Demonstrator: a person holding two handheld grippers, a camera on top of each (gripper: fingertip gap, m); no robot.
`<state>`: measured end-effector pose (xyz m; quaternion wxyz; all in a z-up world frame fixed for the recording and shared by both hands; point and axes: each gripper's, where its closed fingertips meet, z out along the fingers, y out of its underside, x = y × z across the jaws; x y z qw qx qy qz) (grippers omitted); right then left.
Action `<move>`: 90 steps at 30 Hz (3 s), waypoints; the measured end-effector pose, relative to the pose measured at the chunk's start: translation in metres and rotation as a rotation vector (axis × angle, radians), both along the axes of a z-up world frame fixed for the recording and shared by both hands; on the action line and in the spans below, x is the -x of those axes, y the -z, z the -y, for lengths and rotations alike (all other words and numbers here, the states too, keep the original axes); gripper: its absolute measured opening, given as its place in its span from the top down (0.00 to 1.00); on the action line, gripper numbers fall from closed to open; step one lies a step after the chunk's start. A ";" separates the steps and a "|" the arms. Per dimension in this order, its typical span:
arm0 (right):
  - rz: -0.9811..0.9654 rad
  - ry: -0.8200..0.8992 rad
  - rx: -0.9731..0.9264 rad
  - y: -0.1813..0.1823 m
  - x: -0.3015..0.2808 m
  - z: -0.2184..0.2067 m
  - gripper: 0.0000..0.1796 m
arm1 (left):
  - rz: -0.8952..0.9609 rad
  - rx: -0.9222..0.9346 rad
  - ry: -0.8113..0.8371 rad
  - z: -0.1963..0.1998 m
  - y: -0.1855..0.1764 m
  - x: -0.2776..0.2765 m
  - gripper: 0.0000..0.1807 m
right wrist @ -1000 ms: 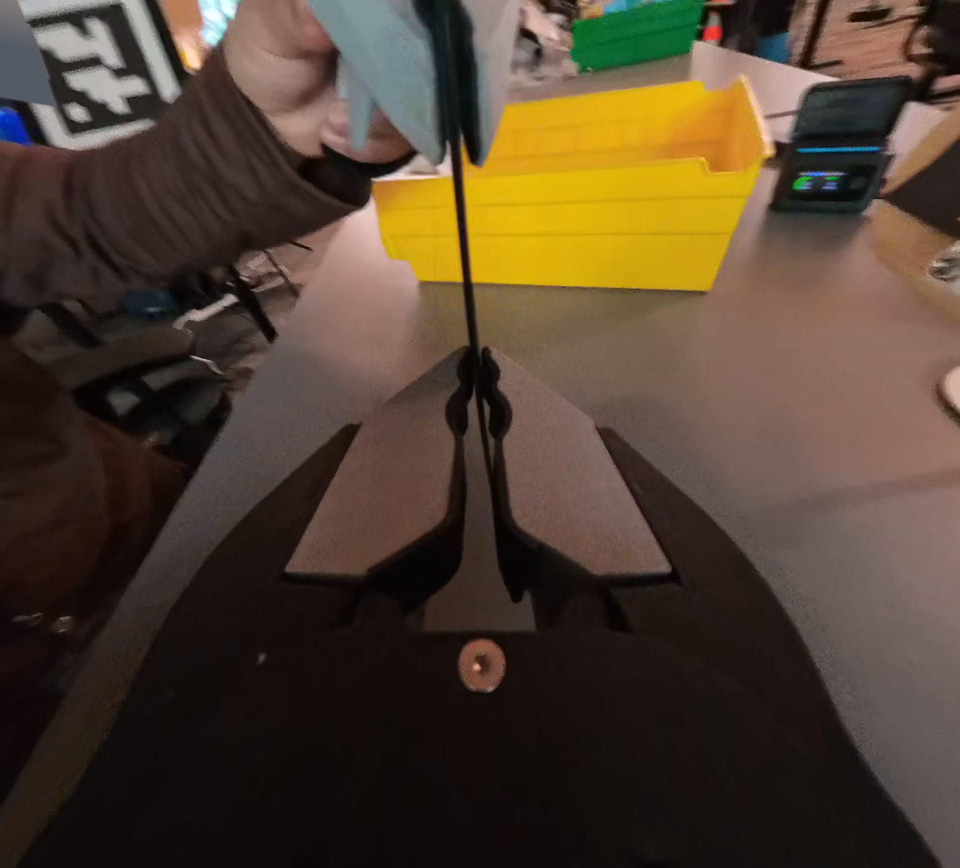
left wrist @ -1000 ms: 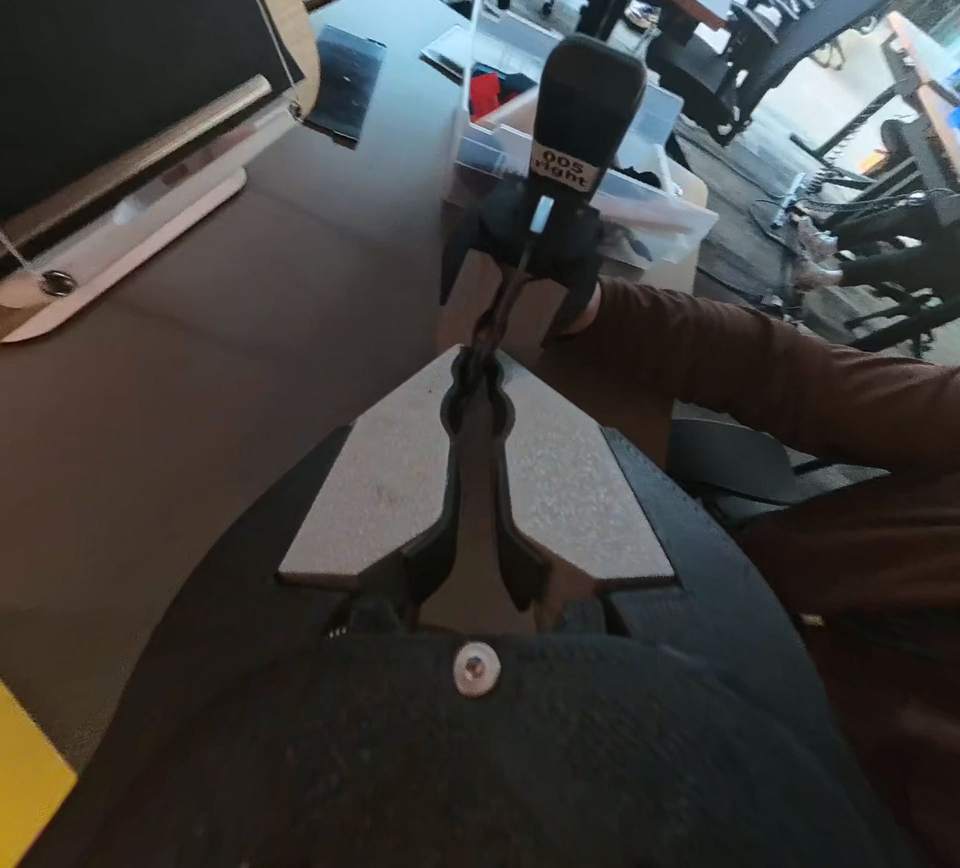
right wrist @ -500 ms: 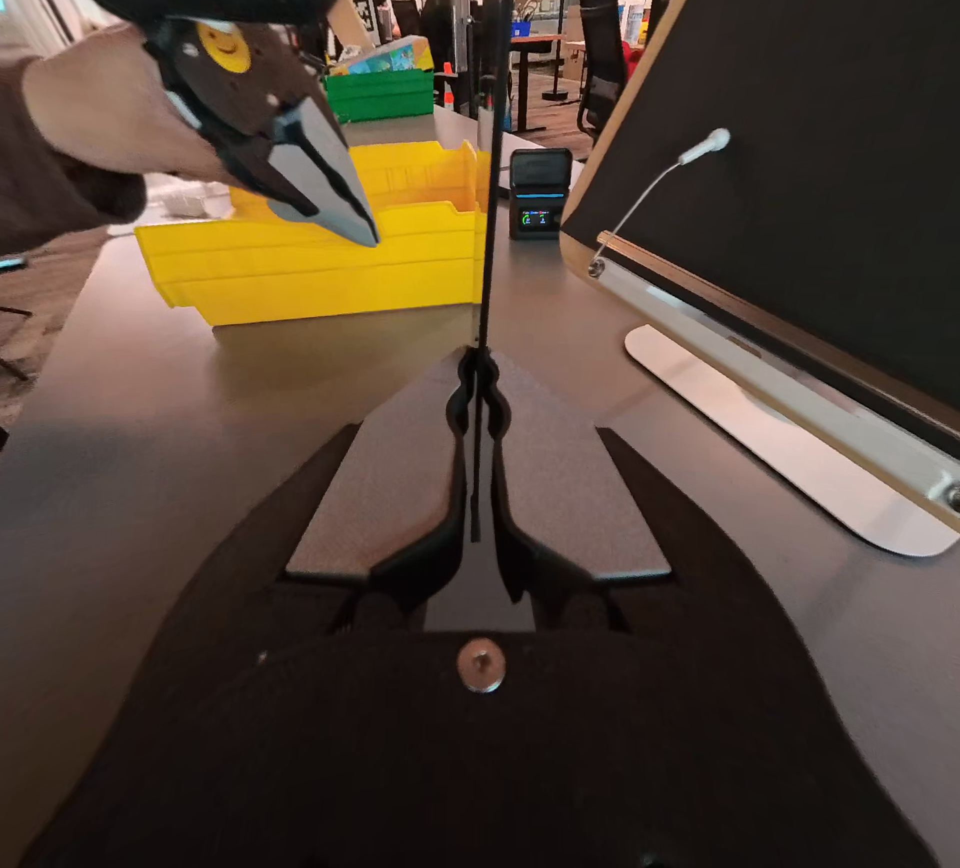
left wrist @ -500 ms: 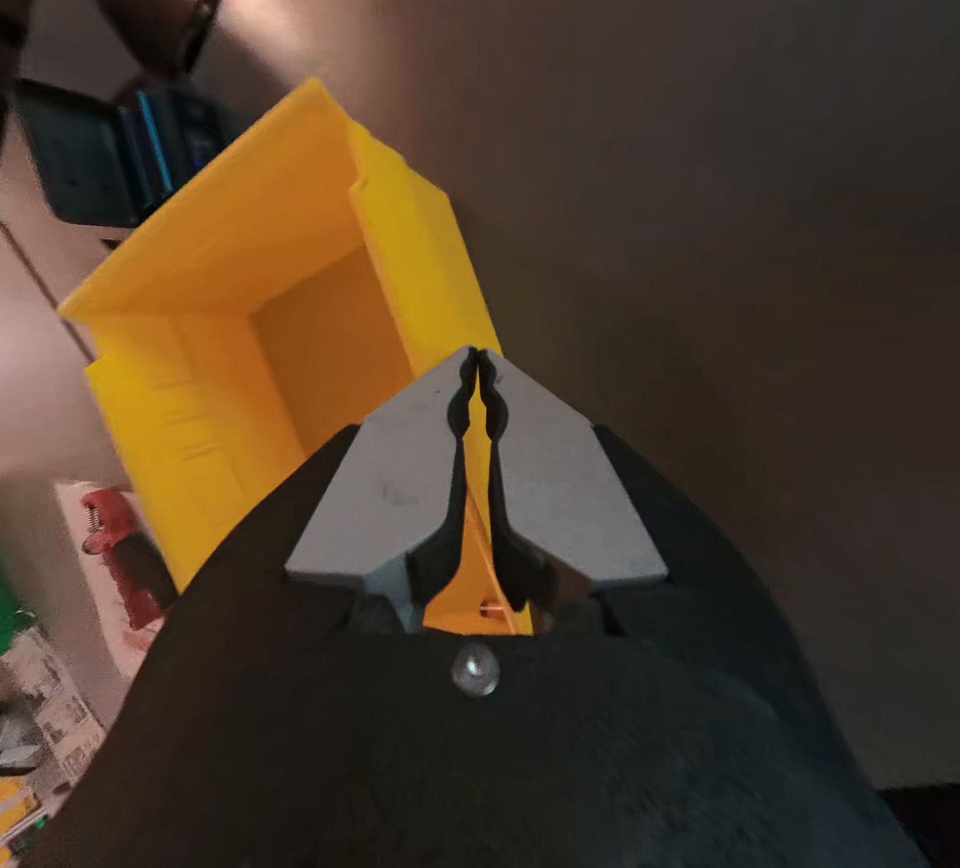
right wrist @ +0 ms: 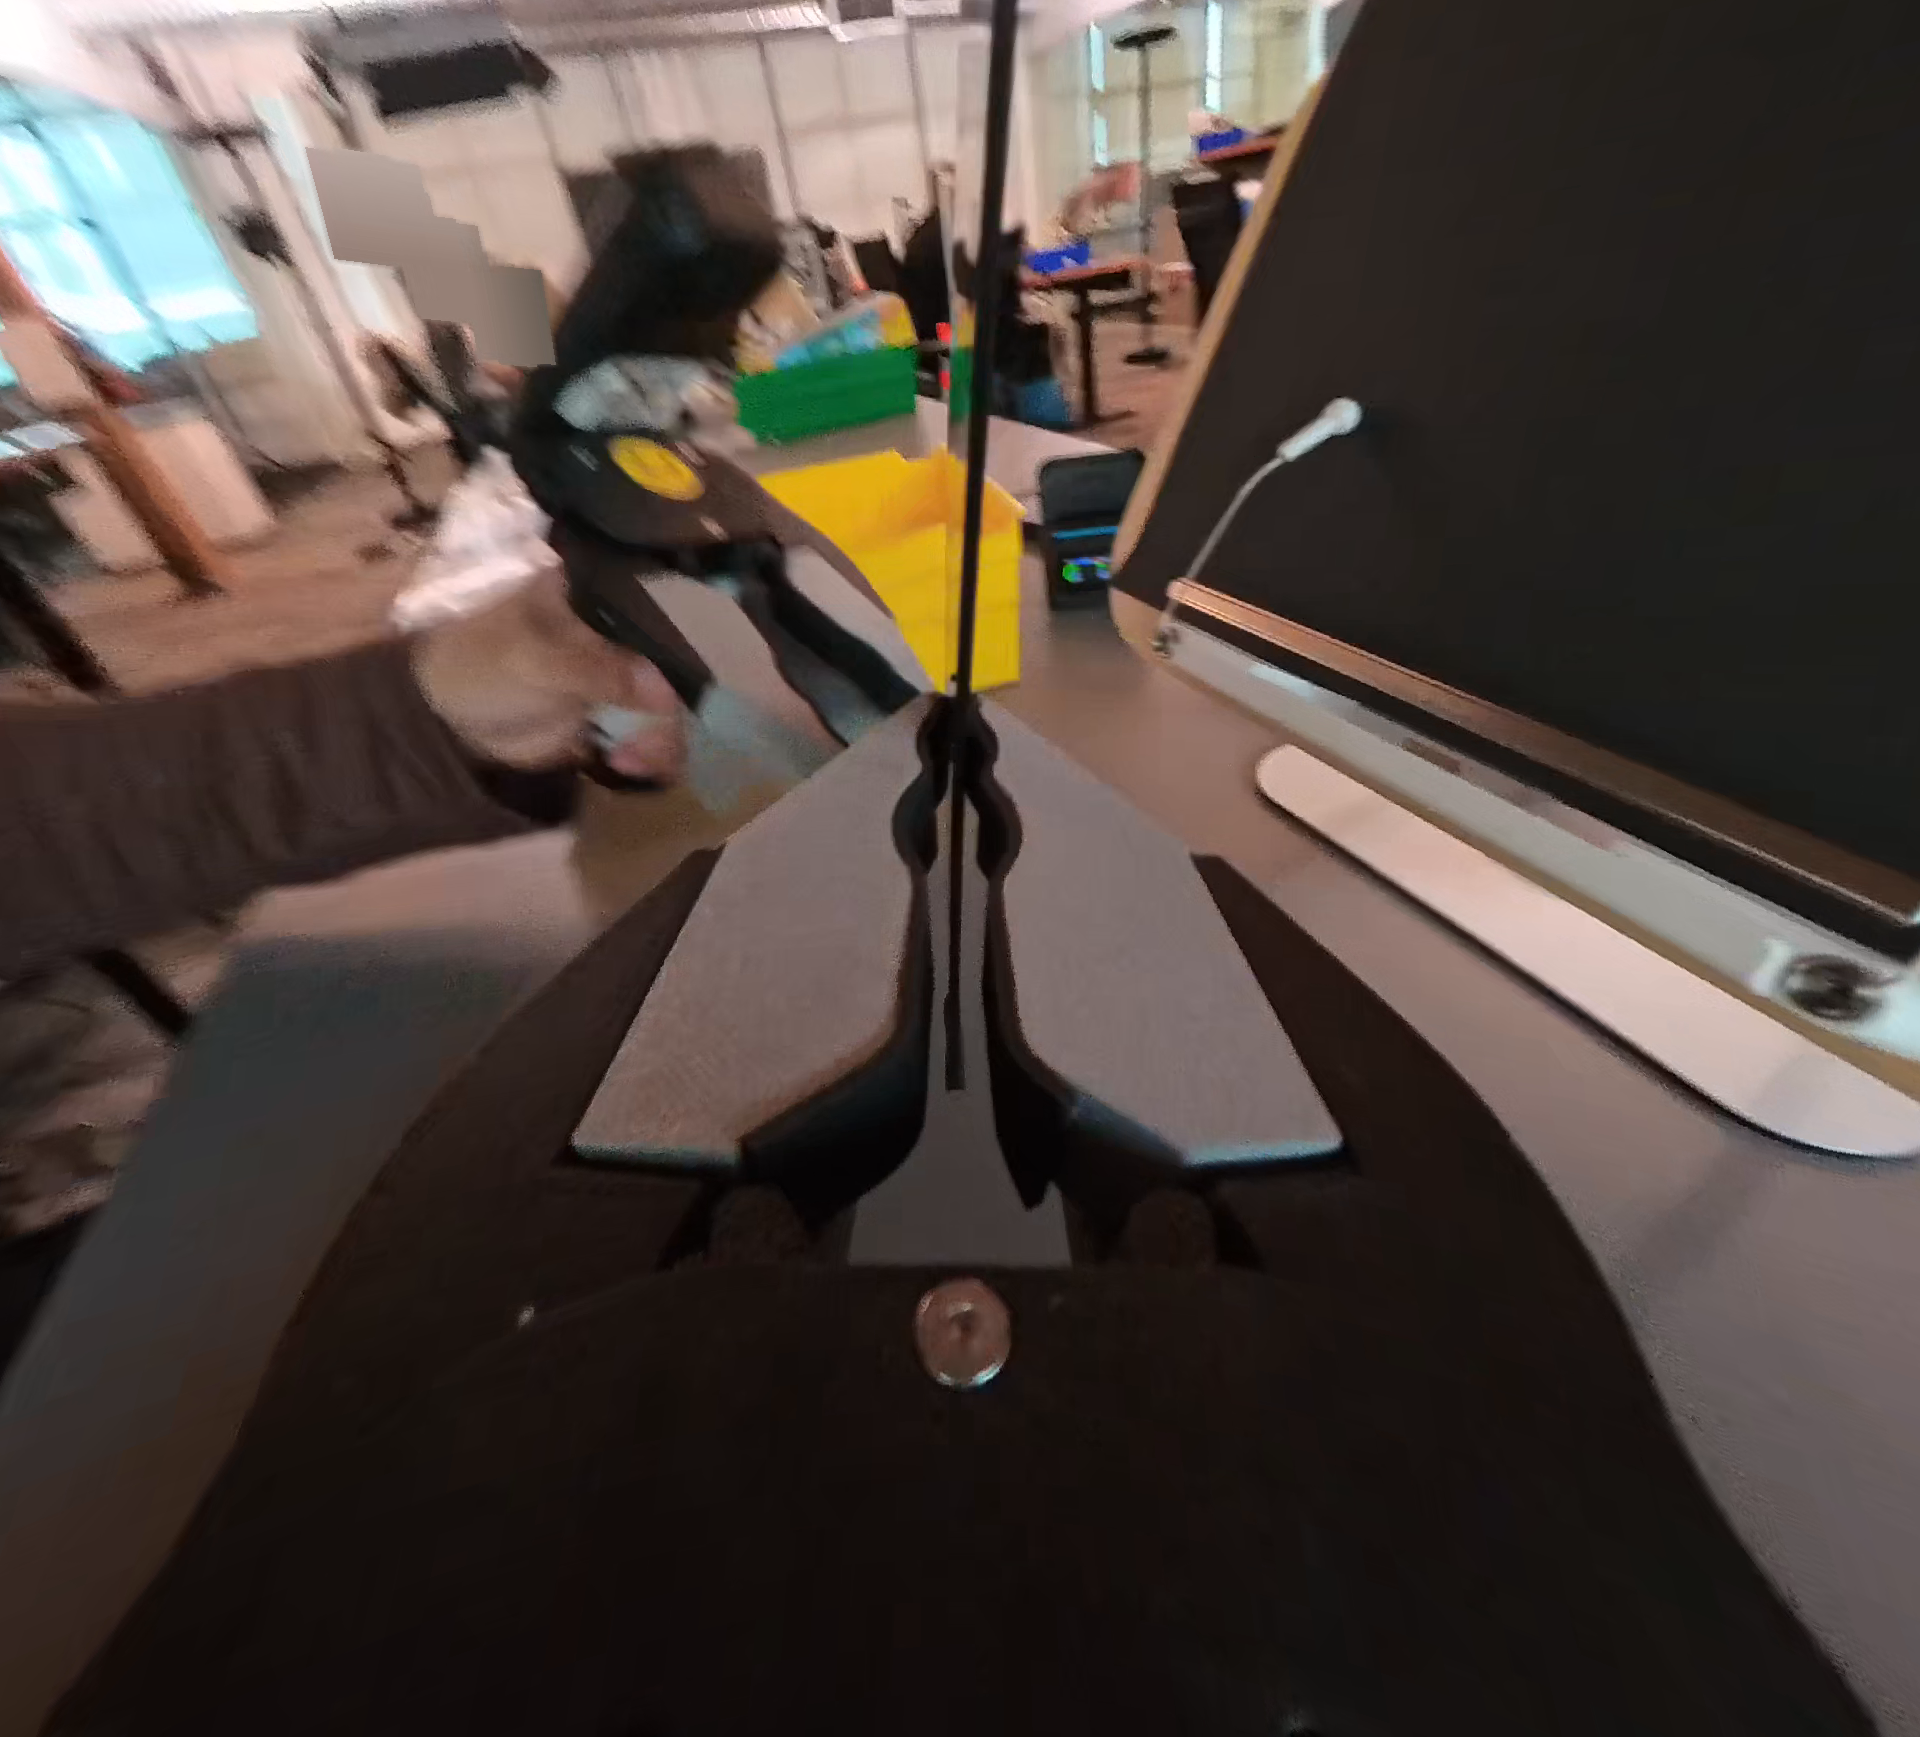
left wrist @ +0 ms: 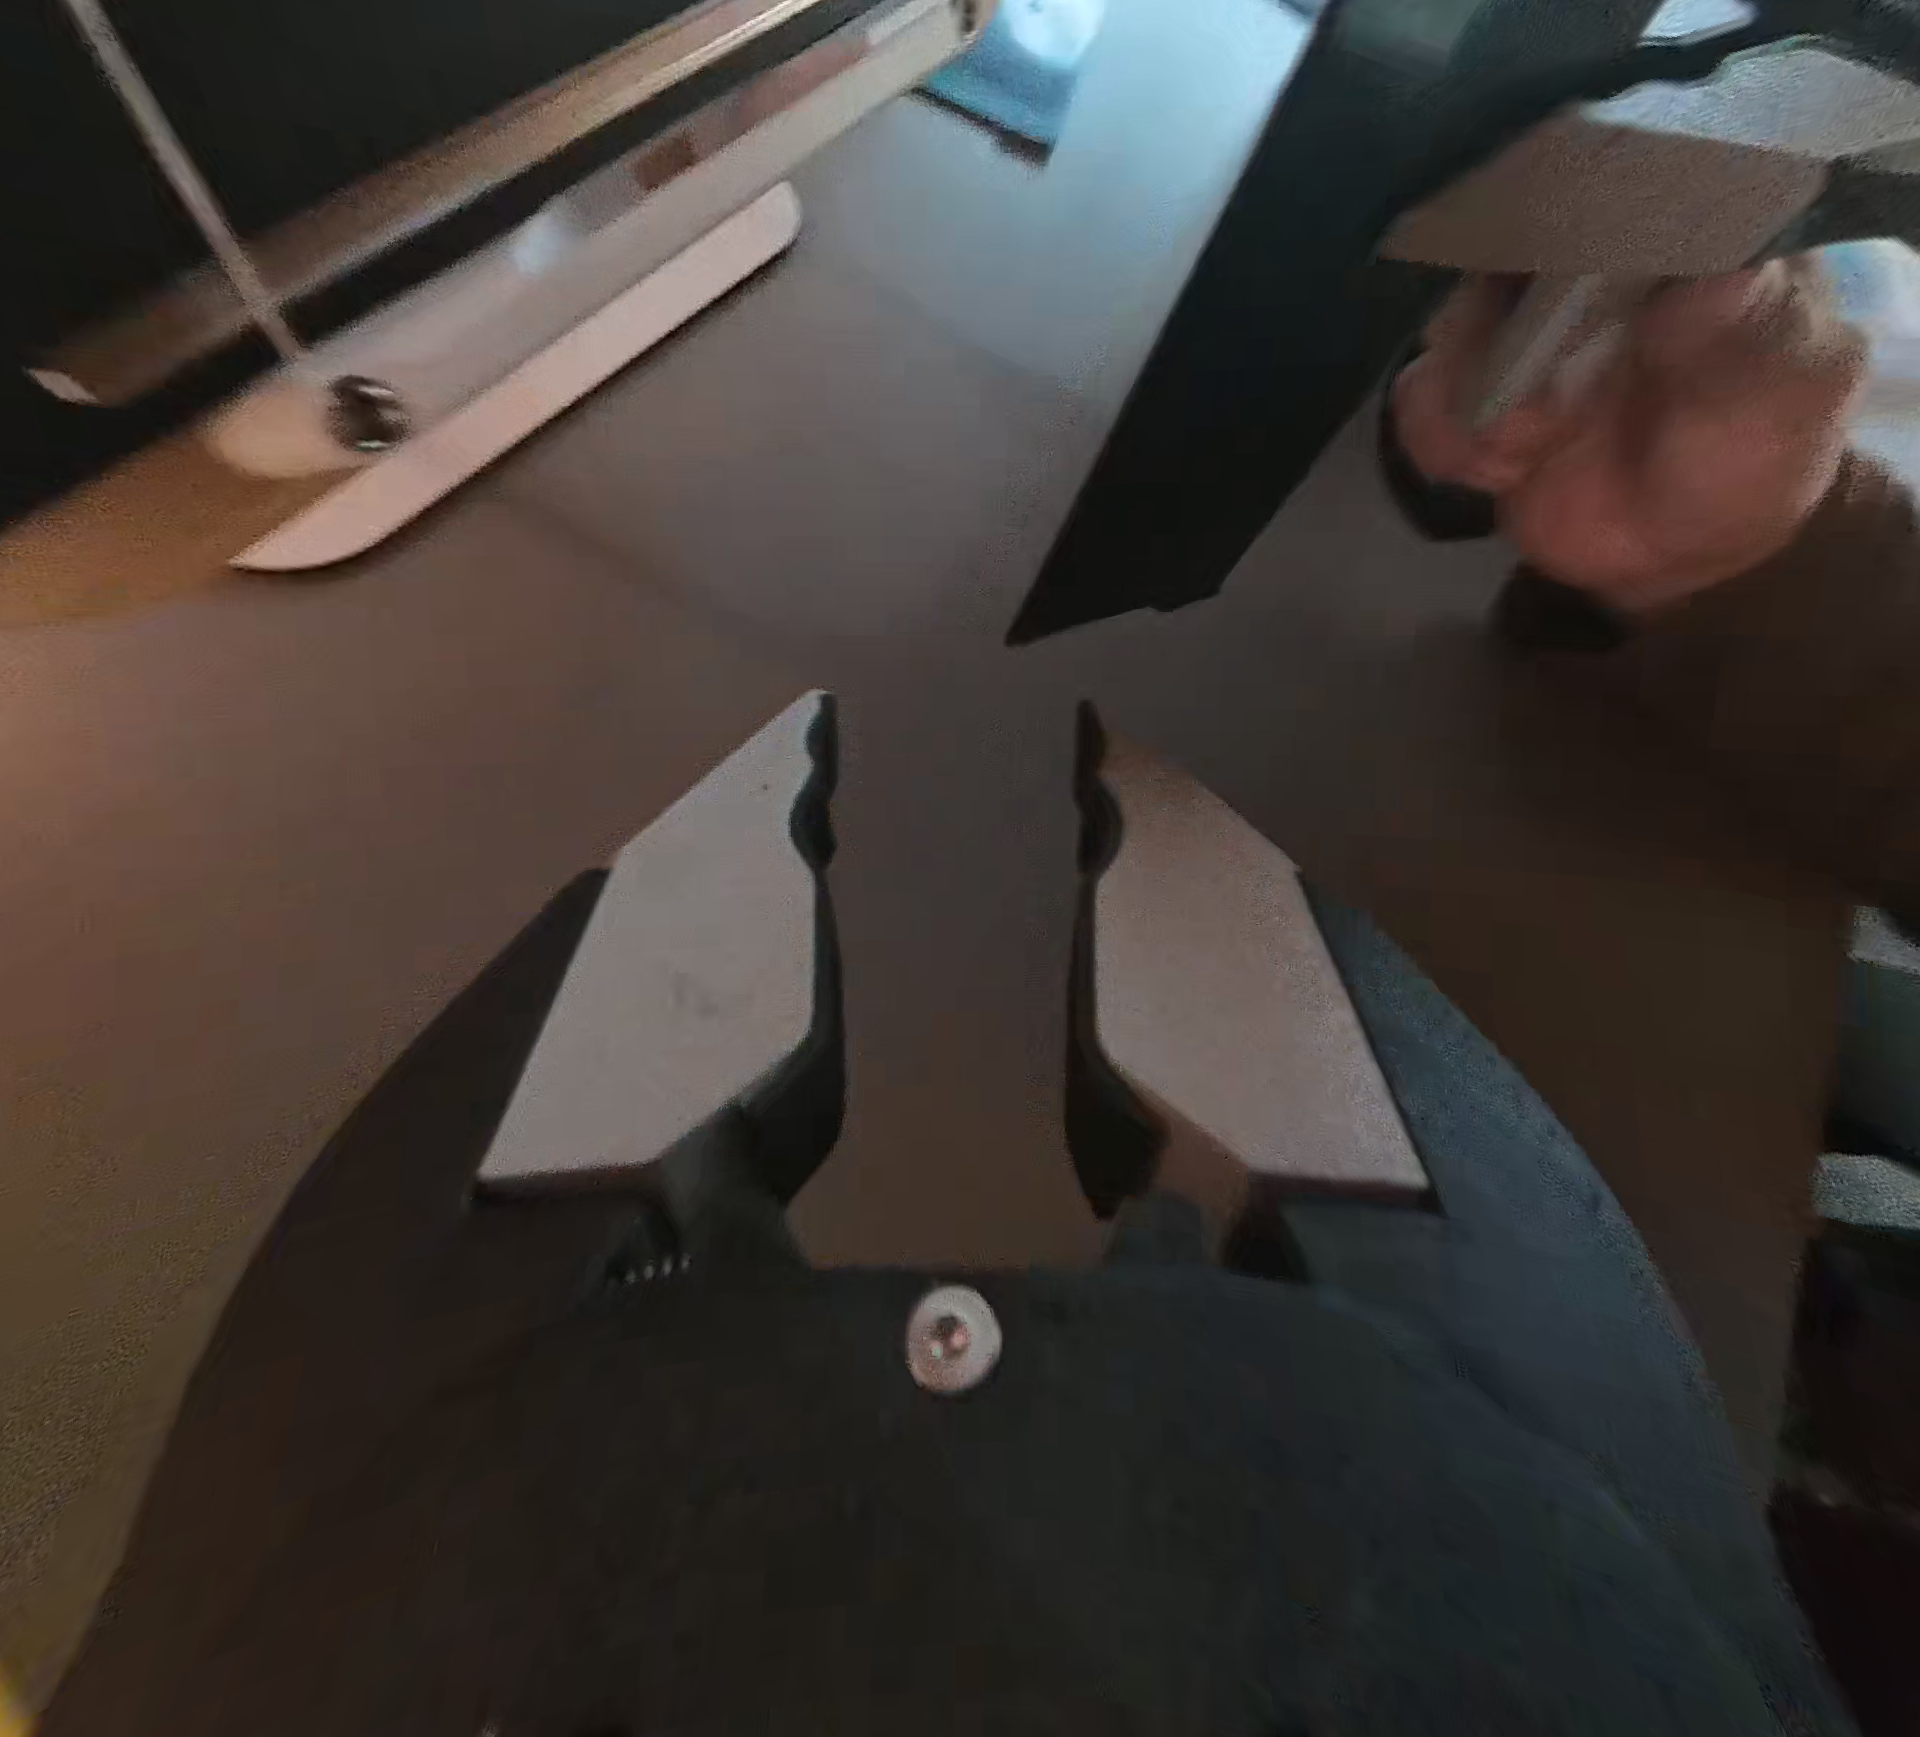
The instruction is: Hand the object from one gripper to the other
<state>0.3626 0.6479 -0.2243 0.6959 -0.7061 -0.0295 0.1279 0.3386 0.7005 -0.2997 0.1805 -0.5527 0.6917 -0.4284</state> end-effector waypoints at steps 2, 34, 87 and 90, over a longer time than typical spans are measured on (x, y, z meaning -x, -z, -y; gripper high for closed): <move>-0.103 -0.072 -0.004 -0.004 -0.002 0.007 1.00 | 0.091 0.087 0.031 0.010 0.002 -0.010 0.72; -0.196 -0.326 0.006 -0.013 0.008 0.033 0.67 | 0.768 -0.831 0.045 0.019 -0.053 0.008 1.00; -0.067 -0.365 0.071 0.008 0.042 0.013 0.93 | 0.655 -0.038 0.273 0.058 -0.056 0.033 1.00; -0.185 -0.332 0.078 0.005 0.022 0.016 0.81 | 0.775 -0.326 0.154 0.036 -0.061 0.025 1.00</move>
